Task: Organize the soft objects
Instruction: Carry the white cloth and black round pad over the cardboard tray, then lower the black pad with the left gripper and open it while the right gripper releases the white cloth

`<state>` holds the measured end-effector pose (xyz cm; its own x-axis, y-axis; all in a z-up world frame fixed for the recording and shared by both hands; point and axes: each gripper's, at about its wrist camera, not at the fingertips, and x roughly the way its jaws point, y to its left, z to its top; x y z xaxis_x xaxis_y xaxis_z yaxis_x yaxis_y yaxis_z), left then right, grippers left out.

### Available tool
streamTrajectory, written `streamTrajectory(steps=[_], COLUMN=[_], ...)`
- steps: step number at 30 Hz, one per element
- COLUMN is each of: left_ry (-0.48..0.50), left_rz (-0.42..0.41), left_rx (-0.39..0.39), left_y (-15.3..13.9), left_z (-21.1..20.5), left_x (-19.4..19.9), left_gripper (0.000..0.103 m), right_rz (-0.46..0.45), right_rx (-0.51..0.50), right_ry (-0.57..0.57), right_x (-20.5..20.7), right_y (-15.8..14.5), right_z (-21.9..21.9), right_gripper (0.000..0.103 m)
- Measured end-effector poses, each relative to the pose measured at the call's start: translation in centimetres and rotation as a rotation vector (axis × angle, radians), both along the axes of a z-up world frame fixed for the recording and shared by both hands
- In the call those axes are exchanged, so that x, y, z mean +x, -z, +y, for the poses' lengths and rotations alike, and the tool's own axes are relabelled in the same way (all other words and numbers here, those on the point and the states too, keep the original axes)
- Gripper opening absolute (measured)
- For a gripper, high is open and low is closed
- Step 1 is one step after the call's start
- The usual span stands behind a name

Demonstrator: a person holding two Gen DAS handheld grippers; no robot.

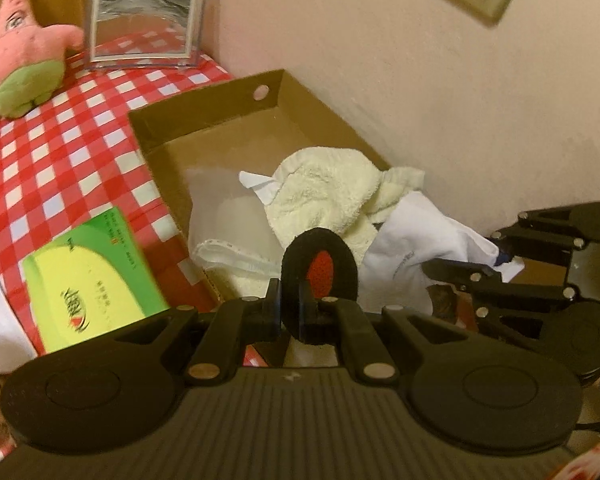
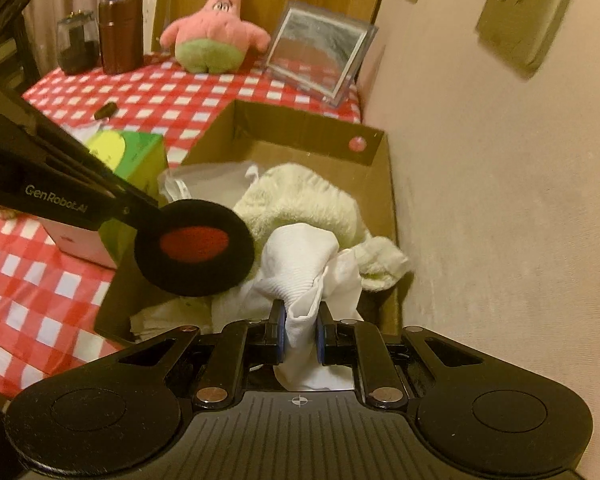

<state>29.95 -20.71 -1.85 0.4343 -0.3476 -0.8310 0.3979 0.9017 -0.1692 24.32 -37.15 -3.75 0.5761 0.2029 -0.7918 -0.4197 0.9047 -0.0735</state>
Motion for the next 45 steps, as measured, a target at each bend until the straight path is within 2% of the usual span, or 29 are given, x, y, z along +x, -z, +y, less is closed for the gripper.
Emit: streamTrajectory(steps=[7,19,25,26,28,30,33,35,45], left_ry=[0.055,0.013,0.020,0.020,0.020,0.021,0.019,0.014,-0.029], left_rz=[0.001,-0.012,-0.012,-0.013,-0.013,-0.015,-0.028,-0.036,-0.085], left_rx=[0.074,0.062,0.052,0.050,0.049,0.045,0.044,0.041,0.010], left_y=[2.3,3.0,2.7,2.6,2.5,2.2,1.6,1.1,-2.3], left_z=[-1.1,0.1,0.2,0.2,0.3,0.4,0.7,0.9,2.4], left_x=[1.9,5.6,5.7,5.5,5.2,4.7,4.0,3.5,-0.4], left_gripper=[0.006,0.007,0.010,0.012,0.025,0.030,0.034,0.037,0.043], right_rz=[0.048,-0.001,0.008,0.008,0.014,0.018,0.026,0.027,0.017], right_rx=[-0.034,-0.030,-0.007,-0.002,0.014,0.019,0.029,0.036,0.044], right_ry=[-0.019,0.008,0.010,0.013,0.014,0.016,0.017,0.017,0.045], right_x=[2.2,6.4,6.4,6.2,5.7,5.3,4.6,3.9,-0.6], right_y=[3.2,4.2,4.0,4.0,3.8,3.7,3.3,3.0,0.8], right_z=[1.1,2.0,1.7,1.6,1.2,1.1,0.8,0.7,0.2], right_gripper=[0.014,0.014,0.015,0.015,0.015,0.015,0.024,0.042,0.054])
